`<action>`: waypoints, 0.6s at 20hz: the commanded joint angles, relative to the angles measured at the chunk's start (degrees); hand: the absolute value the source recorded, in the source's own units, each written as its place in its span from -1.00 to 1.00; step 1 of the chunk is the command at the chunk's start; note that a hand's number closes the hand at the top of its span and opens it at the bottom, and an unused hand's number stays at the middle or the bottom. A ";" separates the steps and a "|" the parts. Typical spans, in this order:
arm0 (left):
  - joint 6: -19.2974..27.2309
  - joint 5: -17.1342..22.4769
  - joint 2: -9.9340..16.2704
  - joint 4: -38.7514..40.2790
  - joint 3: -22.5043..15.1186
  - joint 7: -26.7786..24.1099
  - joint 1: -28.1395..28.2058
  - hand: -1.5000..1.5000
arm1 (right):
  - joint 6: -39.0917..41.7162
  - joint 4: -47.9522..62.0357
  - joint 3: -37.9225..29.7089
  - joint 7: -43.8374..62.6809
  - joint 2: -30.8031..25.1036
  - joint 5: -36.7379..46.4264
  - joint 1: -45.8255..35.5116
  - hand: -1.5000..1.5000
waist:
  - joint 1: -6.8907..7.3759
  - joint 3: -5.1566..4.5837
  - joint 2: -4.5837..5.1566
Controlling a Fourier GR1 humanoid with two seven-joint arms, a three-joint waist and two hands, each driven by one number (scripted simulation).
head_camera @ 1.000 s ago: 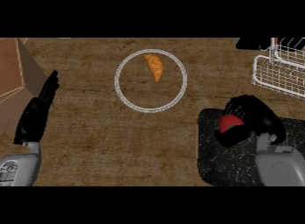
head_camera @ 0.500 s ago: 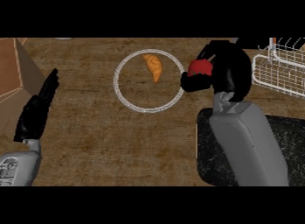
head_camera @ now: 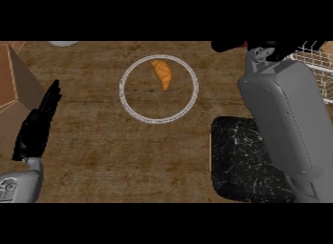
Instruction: Pick the tomato from the tray and place it in the tiered basket
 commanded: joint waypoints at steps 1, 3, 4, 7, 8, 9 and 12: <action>-0.35 0.04 1.23 4.07 1.71 -2.21 -0.79 0.00 | 6.20 4.34 -4.61 -1.86 -3.97 -3.37 -6.96 1.00 | -0.51 0.01 0.06; -0.85 0.04 0.53 -5.83 -0.10 2.79 2.98 0.00 | 2.51 5.14 -6.81 -5.88 -5.24 -5.33 -3.73 1.00 | -0.14 0.06 -0.10; 0.16 -0.66 -0.50 -1.79 -0.23 -0.65 1.89 0.00 | 3.72 4.30 -6.69 -3.99 -3.99 -5.51 -5.79 1.00 | -0.43 0.03 -0.06; 0.08 -0.58 -0.59 1.93 0.32 -0.53 -1.18 0.00 | 1.96 9.81 -7.48 -9.22 -6.76 -5.74 -6.22 1.00 | -0.49 0.02 0.08; -1.09 1.03 0.47 1.56 1.71 -0.19 -1.62 0.00 | 3.94 10.68 -7.09 -10.50 -8.09 -5.82 -5.77 1.00 | -0.47 0.02 0.08; -1.14 0.55 0.65 1.57 1.38 1.24 -2.77 0.00 | -0.03 13.65 -9.03 -15.73 -9.87 -7.05 -3.91 1.00 | -0.36 0.05 0.20; -1.29 0.39 0.73 0.60 1.21 0.37 -1.71 0.00 | -0.38 19.69 -8.59 -17.25 -13.31 -3.73 -6.31 1.00 | 0.17 0.03 0.31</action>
